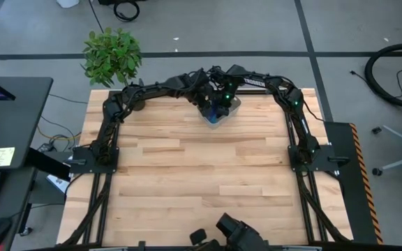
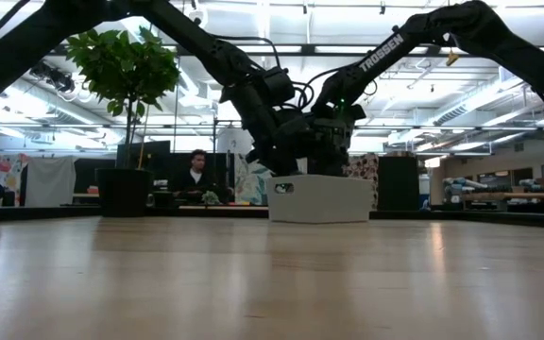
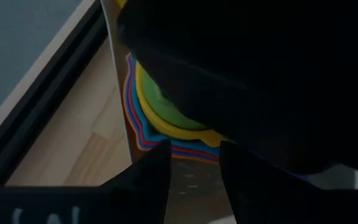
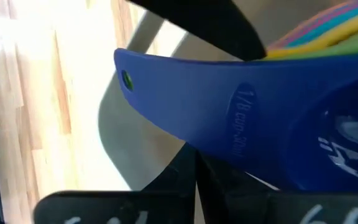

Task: Nest measuring cups in basket
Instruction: Adjust the stacked measuring cups in the gray bin, then adjust the gray bin on the table

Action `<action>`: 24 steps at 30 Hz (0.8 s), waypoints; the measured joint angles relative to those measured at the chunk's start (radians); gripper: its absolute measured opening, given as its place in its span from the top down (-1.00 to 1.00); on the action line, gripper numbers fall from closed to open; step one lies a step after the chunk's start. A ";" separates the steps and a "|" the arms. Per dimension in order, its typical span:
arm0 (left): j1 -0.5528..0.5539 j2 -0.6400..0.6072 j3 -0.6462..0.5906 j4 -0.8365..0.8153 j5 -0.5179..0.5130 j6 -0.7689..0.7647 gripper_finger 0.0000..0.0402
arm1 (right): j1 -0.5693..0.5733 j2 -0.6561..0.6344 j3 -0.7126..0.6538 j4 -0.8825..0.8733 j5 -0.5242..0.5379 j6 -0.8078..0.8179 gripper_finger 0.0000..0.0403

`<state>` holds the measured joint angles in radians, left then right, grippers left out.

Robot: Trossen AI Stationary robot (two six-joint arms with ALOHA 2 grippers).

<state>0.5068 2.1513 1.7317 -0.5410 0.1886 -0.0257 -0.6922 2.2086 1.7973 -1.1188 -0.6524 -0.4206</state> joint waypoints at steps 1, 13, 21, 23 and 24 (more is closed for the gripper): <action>0.000 0.000 0.000 -0.001 0.001 0.000 0.30 | -0.002 0.000 0.001 -0.007 0.010 -0.001 0.95; 0.008 0.003 0.011 -0.116 -0.030 0.059 0.30 | -0.044 0.000 0.022 -0.185 0.093 -0.058 0.96; 0.038 -0.003 0.220 -0.322 -0.121 0.117 0.30 | -0.069 -0.001 0.236 -0.307 0.179 -0.129 0.96; 0.043 -0.004 0.285 -0.369 -0.126 0.118 0.30 | -0.076 -0.001 0.297 -0.311 0.185 -0.130 0.96; 0.045 -0.004 0.319 -0.392 -0.129 0.118 0.30 | -0.080 -0.001 0.327 -0.310 0.200 -0.131 0.96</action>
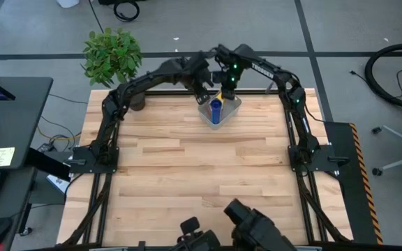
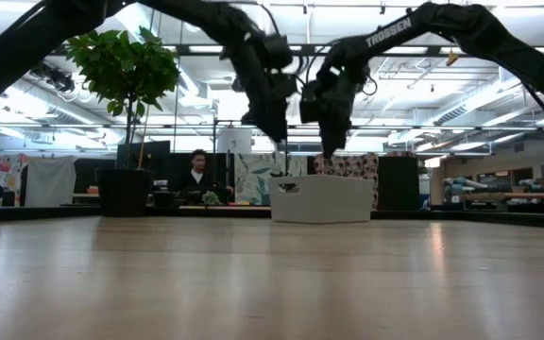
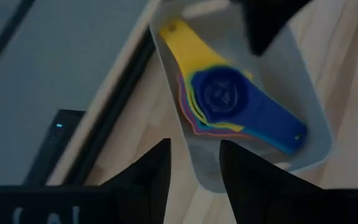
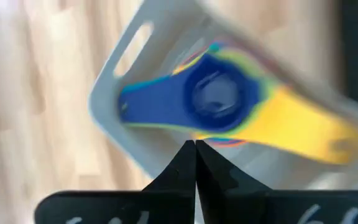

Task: Nest measuring cups in basket
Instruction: Adjust the gray bin on the table

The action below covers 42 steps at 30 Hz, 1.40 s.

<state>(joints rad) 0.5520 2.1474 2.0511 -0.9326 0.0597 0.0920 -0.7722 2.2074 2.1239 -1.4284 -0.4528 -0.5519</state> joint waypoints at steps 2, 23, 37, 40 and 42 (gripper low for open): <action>0.006 0.000 0.069 -0.053 -0.015 0.001 0.30 | -0.005 0.000 0.056 0.000 0.036 -0.001 0.96; 0.117 -0.335 0.270 -0.311 -0.020 -0.027 0.30 | -0.015 -0.406 0.198 0.018 0.123 0.010 0.96; 0.118 -0.703 0.269 -0.410 -0.028 0.037 0.30 | 0.028 -0.735 0.198 0.062 0.134 0.280 0.95; 0.118 -0.738 0.270 -0.479 -0.029 0.025 0.30 | 0.039 -0.735 0.188 -0.002 0.145 0.387 0.95; 0.118 -0.745 0.269 -0.526 -0.029 0.024 0.30 | 0.064 -0.722 0.154 -0.094 0.144 0.428 0.95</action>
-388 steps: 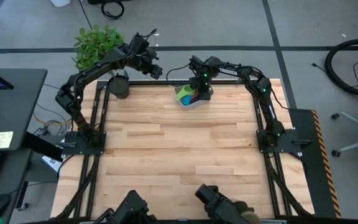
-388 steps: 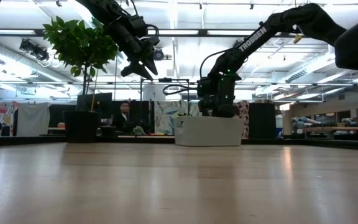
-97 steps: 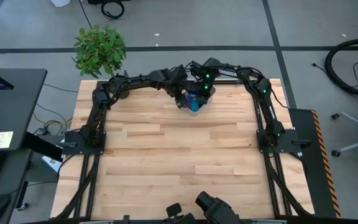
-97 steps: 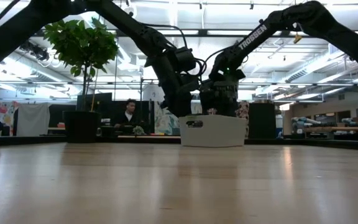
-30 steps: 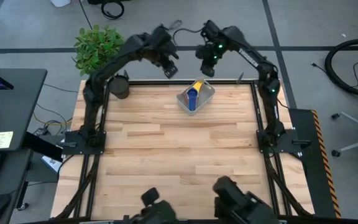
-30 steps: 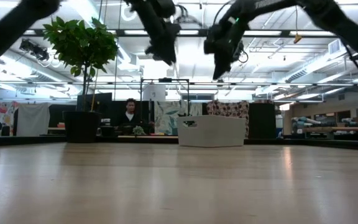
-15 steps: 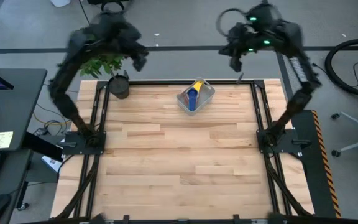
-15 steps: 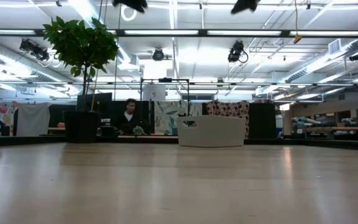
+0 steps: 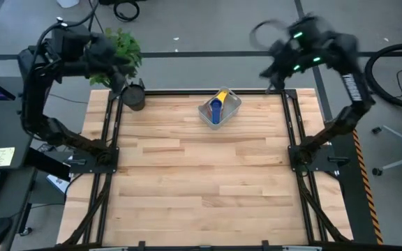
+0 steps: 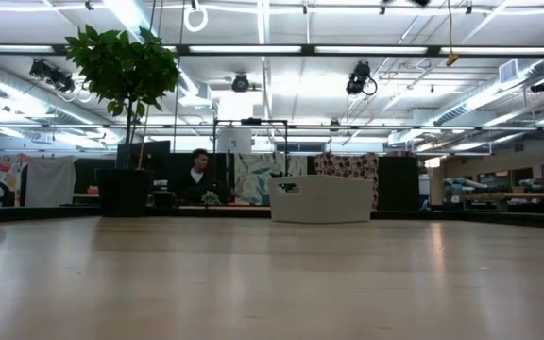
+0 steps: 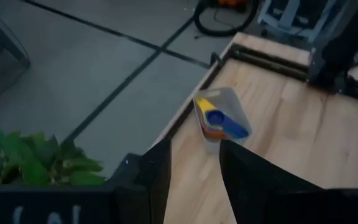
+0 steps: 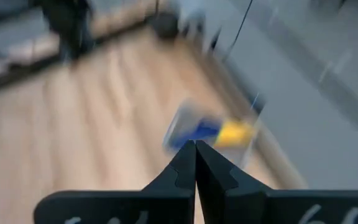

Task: Nest measuring cups in basket
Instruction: Adjust the gray bin on the table

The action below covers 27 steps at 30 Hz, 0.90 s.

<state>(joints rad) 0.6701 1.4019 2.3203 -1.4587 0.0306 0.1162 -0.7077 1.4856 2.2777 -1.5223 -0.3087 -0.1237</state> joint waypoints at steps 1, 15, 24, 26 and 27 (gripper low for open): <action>-0.001 -0.003 -0.001 -0.013 0.001 0.000 0.30 | 0.019 0.008 -0.030 -0.041 0.001 0.016 0.95; 0.000 -0.036 -0.002 -0.006 0.008 0.001 0.30 | 0.265 0.022 -0.809 0.235 0.021 0.022 0.95; 0.000 -0.035 -0.002 -0.005 0.007 0.000 0.30 | 0.328 0.139 -1.079 0.684 0.140 0.020 0.95; 0.000 -0.035 -0.002 -0.005 0.007 0.000 0.30 | 0.342 0.192 -1.093 0.723 0.187 -0.003 0.95; 0.000 -0.035 -0.002 -0.005 0.007 0.000 0.30 | 0.350 0.220 -1.092 0.734 0.216 -0.013 0.96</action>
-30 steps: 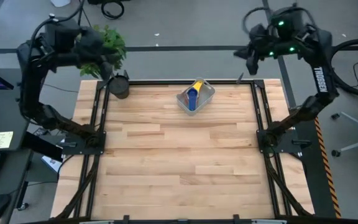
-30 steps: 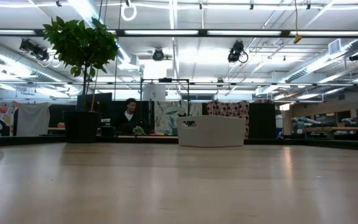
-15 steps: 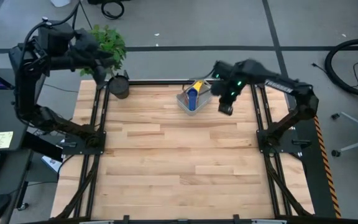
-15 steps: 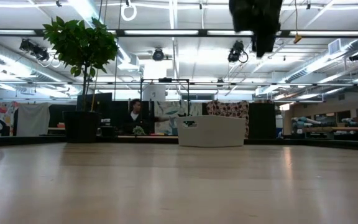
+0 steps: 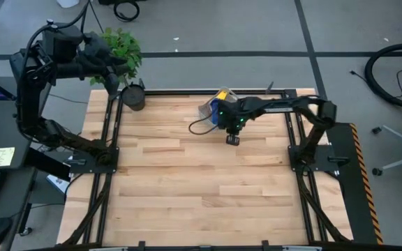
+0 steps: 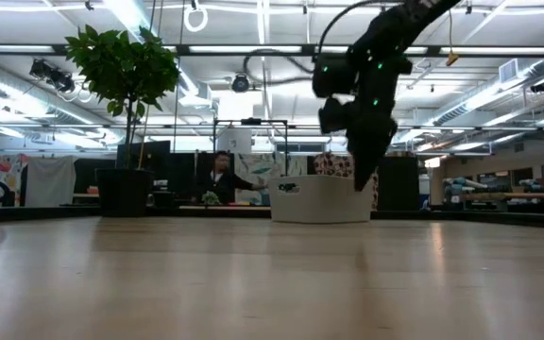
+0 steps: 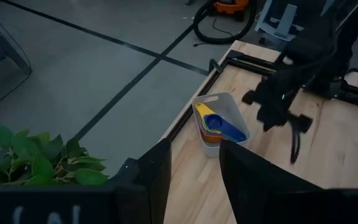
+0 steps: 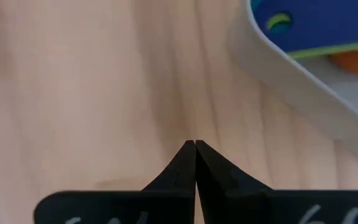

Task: Nest measuring cups in basket
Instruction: Adjust the gray bin on the table

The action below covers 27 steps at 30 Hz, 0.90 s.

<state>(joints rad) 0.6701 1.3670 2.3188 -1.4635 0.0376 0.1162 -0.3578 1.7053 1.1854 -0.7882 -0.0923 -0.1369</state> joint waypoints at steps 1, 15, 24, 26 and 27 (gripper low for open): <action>0.000 0.000 0.000 0.000 0.000 0.000 0.30 | 0.005 0.025 0.003 0.013 0.028 -0.014 0.96; 0.000 0.000 0.000 0.022 0.000 -0.021 0.30 | -0.006 0.178 0.008 0.424 0.102 -0.121 0.96; 0.000 0.001 0.000 0.023 0.000 -0.027 0.30 | -0.063 0.193 0.009 0.674 0.130 -0.181 0.96; 0.000 0.001 0.000 0.023 0.000 -0.027 0.30 | -0.087 0.193 0.009 0.703 0.149 -0.181 0.96; 0.000 0.001 0.000 0.024 0.000 -0.027 0.30 | -0.100 0.193 0.009 0.707 0.142 -0.181 0.96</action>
<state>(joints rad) 0.6701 1.3678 2.3188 -1.4393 0.0372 0.0890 -0.4578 1.8988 1.1946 -0.0816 0.0495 -0.3176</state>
